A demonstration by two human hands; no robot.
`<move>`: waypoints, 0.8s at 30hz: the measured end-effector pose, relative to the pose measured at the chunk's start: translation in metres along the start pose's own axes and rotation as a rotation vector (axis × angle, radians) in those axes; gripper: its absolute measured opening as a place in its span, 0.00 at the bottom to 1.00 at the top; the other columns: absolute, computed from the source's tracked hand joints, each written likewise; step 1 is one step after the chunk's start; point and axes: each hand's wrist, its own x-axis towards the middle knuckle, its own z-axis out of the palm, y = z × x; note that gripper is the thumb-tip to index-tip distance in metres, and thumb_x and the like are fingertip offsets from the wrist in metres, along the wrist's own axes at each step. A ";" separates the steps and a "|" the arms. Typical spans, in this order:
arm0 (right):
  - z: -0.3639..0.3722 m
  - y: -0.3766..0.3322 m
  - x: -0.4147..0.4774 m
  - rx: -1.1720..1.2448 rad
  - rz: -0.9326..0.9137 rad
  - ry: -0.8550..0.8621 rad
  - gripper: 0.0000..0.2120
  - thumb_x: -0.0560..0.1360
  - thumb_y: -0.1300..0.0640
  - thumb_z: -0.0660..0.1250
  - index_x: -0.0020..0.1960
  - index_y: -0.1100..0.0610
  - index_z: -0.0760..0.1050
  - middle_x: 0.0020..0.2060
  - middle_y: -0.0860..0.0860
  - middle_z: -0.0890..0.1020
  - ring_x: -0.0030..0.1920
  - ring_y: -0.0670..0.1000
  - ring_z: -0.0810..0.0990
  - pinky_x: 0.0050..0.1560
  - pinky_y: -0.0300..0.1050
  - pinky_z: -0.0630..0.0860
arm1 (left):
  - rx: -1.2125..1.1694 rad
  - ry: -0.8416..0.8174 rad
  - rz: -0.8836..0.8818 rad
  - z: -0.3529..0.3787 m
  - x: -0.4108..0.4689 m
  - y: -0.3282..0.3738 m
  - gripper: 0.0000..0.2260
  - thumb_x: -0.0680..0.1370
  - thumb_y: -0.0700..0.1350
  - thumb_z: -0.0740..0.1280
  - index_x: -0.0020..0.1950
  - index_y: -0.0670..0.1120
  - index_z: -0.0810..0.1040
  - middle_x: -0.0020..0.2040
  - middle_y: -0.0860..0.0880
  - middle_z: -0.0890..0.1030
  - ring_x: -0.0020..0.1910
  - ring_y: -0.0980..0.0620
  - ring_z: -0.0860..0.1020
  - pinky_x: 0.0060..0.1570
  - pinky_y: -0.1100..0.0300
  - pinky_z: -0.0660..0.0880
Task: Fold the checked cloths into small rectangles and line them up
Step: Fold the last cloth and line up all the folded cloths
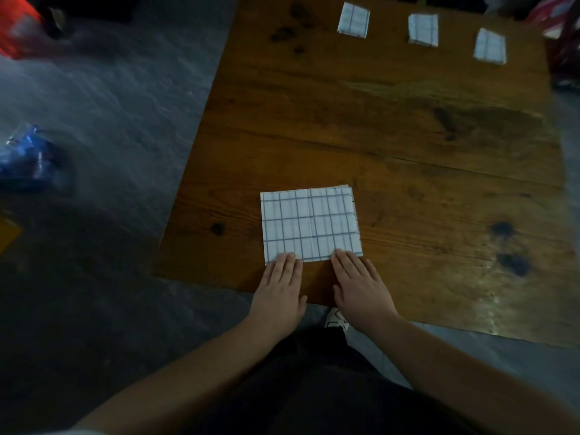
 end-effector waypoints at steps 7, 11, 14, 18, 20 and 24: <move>-0.002 -0.009 -0.004 0.003 -0.089 0.013 0.30 0.85 0.47 0.49 0.83 0.52 0.42 0.83 0.49 0.44 0.81 0.48 0.38 0.81 0.55 0.39 | -0.012 0.032 -0.002 -0.003 -0.001 0.004 0.33 0.83 0.57 0.56 0.83 0.42 0.50 0.83 0.43 0.52 0.82 0.45 0.46 0.80 0.45 0.46; 0.003 -0.022 0.006 -0.032 -0.158 -0.035 0.31 0.85 0.47 0.49 0.83 0.52 0.40 0.82 0.48 0.39 0.81 0.47 0.35 0.80 0.53 0.37 | -0.009 -0.022 0.014 -0.004 0.009 0.018 0.33 0.84 0.58 0.53 0.83 0.43 0.45 0.82 0.45 0.43 0.82 0.45 0.41 0.80 0.46 0.39; 0.007 -0.015 0.008 -0.061 -0.165 -0.036 0.31 0.83 0.45 0.43 0.83 0.52 0.41 0.82 0.48 0.41 0.80 0.47 0.36 0.80 0.53 0.37 | 0.012 -0.016 -0.010 0.002 0.008 0.013 0.32 0.82 0.58 0.50 0.83 0.44 0.51 0.83 0.44 0.51 0.82 0.46 0.47 0.80 0.46 0.46; 0.004 0.010 0.001 -0.031 -0.065 -0.002 0.33 0.80 0.43 0.37 0.83 0.52 0.40 0.82 0.47 0.41 0.81 0.47 0.38 0.81 0.54 0.40 | 0.008 0.027 -0.080 0.007 -0.006 -0.007 0.32 0.81 0.58 0.51 0.83 0.45 0.55 0.83 0.46 0.56 0.82 0.48 0.52 0.79 0.46 0.51; 0.003 0.026 -0.004 -0.018 0.014 -0.006 0.31 0.83 0.44 0.42 0.83 0.52 0.38 0.82 0.47 0.40 0.81 0.47 0.38 0.81 0.53 0.40 | 0.011 0.025 -0.104 0.008 -0.016 -0.020 0.32 0.82 0.58 0.50 0.83 0.45 0.53 0.83 0.47 0.54 0.82 0.48 0.51 0.79 0.47 0.49; 0.001 0.039 -0.010 -0.016 0.079 -0.016 0.32 0.84 0.44 0.44 0.82 0.53 0.36 0.82 0.48 0.41 0.81 0.48 0.39 0.81 0.54 0.41 | 0.013 0.018 -0.126 0.005 -0.027 -0.032 0.32 0.82 0.58 0.49 0.83 0.44 0.53 0.83 0.45 0.54 0.82 0.47 0.52 0.79 0.48 0.47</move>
